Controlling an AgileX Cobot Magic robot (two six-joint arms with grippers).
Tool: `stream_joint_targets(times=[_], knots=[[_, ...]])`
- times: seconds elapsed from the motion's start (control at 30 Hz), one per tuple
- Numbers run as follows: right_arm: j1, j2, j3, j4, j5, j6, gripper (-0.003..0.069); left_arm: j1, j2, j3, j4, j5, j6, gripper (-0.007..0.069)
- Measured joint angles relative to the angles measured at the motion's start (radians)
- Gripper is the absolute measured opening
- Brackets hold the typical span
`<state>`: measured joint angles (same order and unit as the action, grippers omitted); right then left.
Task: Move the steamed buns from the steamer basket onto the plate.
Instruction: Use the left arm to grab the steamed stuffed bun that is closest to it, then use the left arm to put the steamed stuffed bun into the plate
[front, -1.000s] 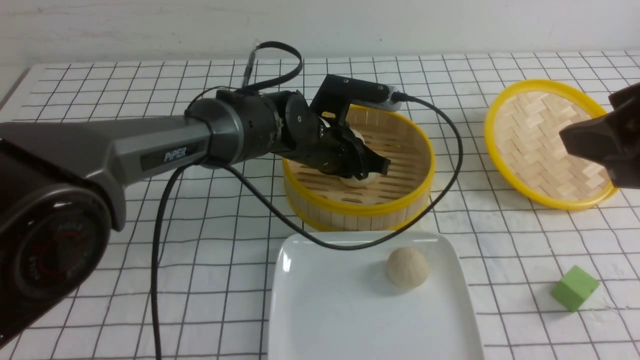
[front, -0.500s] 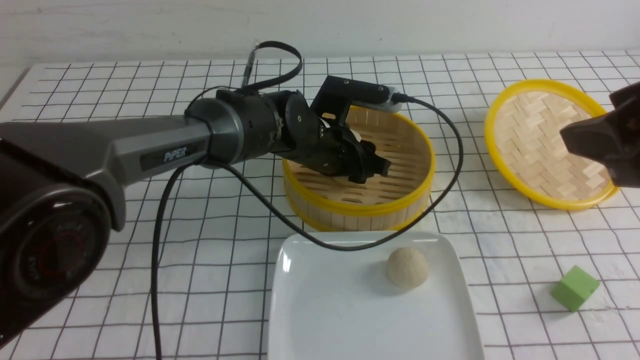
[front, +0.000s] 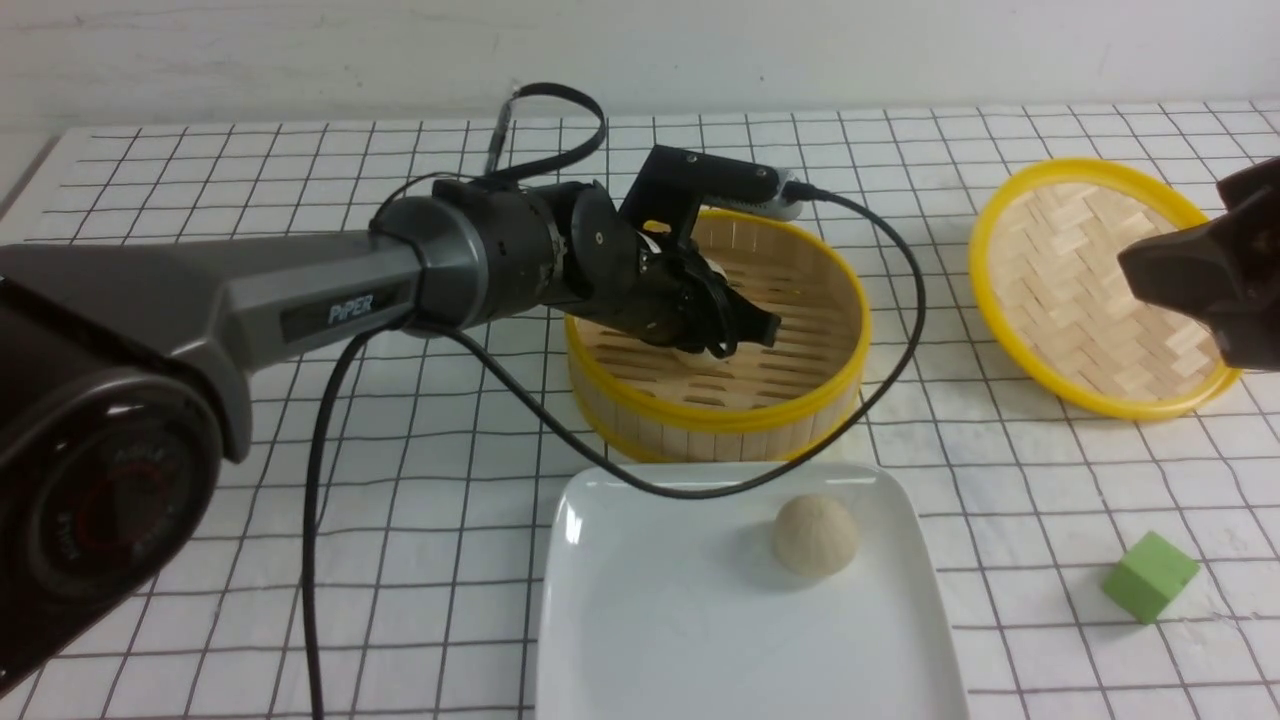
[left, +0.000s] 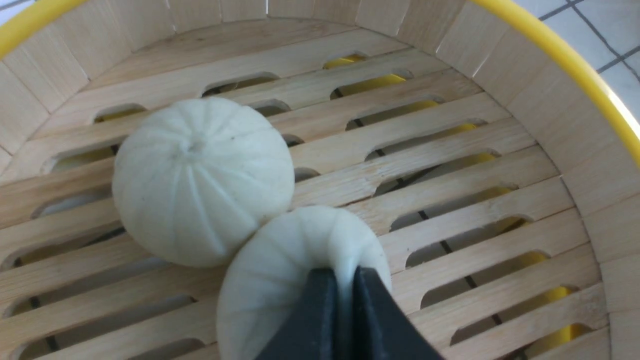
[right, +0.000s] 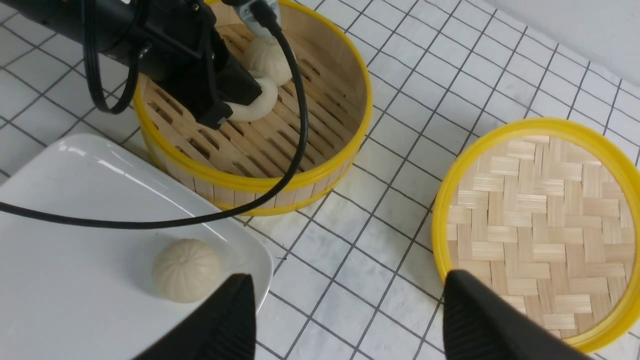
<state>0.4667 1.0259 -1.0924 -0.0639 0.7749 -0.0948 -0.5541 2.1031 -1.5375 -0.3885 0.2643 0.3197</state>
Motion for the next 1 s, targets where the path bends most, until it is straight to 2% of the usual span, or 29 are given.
stream_joint_targets(times=[0.27, 0.63, 0.8, 1.0], knots=[[0.0, 0.0, 0.0, 0.0, 0.0, 0.0, 0.0495, 0.0, -0.04, 0.001, 0.005, 0.024, 0.0, 0.0026], [0.0, 0.0, 0.0, -0.004, 0.0, 0.0, 0.0495, 0.0, -0.31, 0.001, 0.047, 0.182, -0.006, 0.0027], [0.0, 0.0, 0.0, -0.004, 0.0, 0.0, 0.0495, 0.0, -0.431, 0.001, 0.066, 0.332, -0.076, 0.0027], [0.0, 0.0, 0.0, -0.004, 0.0, 0.0, 0.0495, 0.0, -0.541, 0.001, 0.133, 0.554, -0.237, 0.0027]])
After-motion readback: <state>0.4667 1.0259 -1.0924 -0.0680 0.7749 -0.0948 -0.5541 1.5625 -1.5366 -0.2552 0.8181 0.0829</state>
